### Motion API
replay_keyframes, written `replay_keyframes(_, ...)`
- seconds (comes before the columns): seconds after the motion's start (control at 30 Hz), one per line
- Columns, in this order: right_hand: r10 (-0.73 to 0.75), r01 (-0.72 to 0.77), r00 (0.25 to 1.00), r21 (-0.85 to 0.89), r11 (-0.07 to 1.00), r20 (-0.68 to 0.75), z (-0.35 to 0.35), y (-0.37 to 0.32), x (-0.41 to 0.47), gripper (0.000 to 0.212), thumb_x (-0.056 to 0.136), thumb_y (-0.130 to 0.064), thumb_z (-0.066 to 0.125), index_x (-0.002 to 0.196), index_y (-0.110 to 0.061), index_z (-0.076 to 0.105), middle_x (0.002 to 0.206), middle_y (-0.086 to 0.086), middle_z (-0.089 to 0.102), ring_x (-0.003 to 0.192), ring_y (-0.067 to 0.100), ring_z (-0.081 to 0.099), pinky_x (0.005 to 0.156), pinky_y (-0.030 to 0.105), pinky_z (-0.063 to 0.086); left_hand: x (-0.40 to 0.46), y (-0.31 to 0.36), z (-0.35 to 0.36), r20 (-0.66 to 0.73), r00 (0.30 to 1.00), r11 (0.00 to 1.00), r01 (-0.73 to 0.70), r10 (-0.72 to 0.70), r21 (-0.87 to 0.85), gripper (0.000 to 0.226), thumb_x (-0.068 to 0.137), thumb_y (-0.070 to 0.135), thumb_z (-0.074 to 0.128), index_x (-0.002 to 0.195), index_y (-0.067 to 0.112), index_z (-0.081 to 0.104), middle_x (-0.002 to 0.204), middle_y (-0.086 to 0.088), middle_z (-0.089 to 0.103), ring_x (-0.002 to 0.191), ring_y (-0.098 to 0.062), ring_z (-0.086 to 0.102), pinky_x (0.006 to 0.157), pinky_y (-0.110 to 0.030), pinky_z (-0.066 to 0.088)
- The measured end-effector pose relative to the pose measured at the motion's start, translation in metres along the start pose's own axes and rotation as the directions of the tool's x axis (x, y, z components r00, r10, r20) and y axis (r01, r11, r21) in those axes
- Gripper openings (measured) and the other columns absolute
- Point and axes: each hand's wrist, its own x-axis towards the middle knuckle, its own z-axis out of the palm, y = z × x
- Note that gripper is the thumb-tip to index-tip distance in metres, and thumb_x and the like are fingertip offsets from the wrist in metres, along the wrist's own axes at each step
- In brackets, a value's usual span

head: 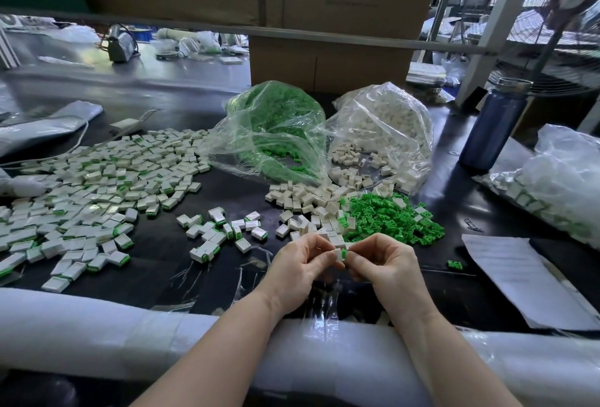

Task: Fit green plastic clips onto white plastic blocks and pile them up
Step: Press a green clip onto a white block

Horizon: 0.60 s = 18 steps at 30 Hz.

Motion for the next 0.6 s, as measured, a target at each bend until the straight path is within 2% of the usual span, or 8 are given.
replay_keyframes(0.1,-0.004,0.004,1.000,-0.019,1.000,0.018,0.0000,0.0000,-0.0002,0.011,0.075,0.000,0.073,0.070,-0.007,0.066,0.059,0.004,0.066,0.054,0.013,0.059,0.053,0.023,0.052,-0.0002,0.0007,0.0000,0.005,1.000,1.000,-0.002,0.002,0.010,0.003,0.090,0.009,0.057,0.088,0.010,0.058,0.080,-0.004,0.069,0.072,-0.013,0.066,0.069,-0.022,0.054)
replay_keyframes(0.23,0.017,-0.020,0.998,0.044,0.999,0.064,-0.0012,-0.0009,-0.0006,0.015,0.079,0.003,0.067,0.071,-0.009,0.067,0.060,0.004,0.066,0.054,0.011,0.060,0.054,0.022,0.052,-0.0009,0.0024,-0.0010,0.001,1.000,1.000,-0.022,0.022,0.012,0.003,0.090,0.008,0.056,0.089,0.010,0.059,0.078,-0.006,0.067,0.071,-0.013,0.065,0.067,-0.021,0.053)
replay_keyframes(0.4,-0.007,0.008,0.997,-0.004,1.000,0.073,0.0009,-0.0008,-0.0008,0.013,0.079,0.005,0.066,0.074,-0.007,0.066,0.060,0.002,0.066,0.054,0.008,0.059,0.052,0.019,0.050,-0.0009,0.0040,0.0005,0.005,1.000,0.999,-0.024,0.024,0.043,0.010,0.090,0.006,0.056,0.085,0.013,0.060,0.071,0.002,0.065,0.062,0.000,0.062,0.061,-0.012,0.049)
replay_keyframes(0.6,-0.021,0.021,1.000,-0.016,1.000,0.011,0.0024,0.0017,0.0006,0.012,0.078,0.002,0.069,0.073,-0.009,0.067,0.061,0.006,0.068,0.054,0.011,0.062,0.053,0.022,0.052,0.0005,0.0022,0.0001,-0.044,0.999,0.996,-0.021,0.025,0.084,0.008,0.090,0.012,0.058,0.084,0.017,0.060,0.080,-0.004,0.066,0.075,-0.012,0.062,0.072,-0.024,0.053)
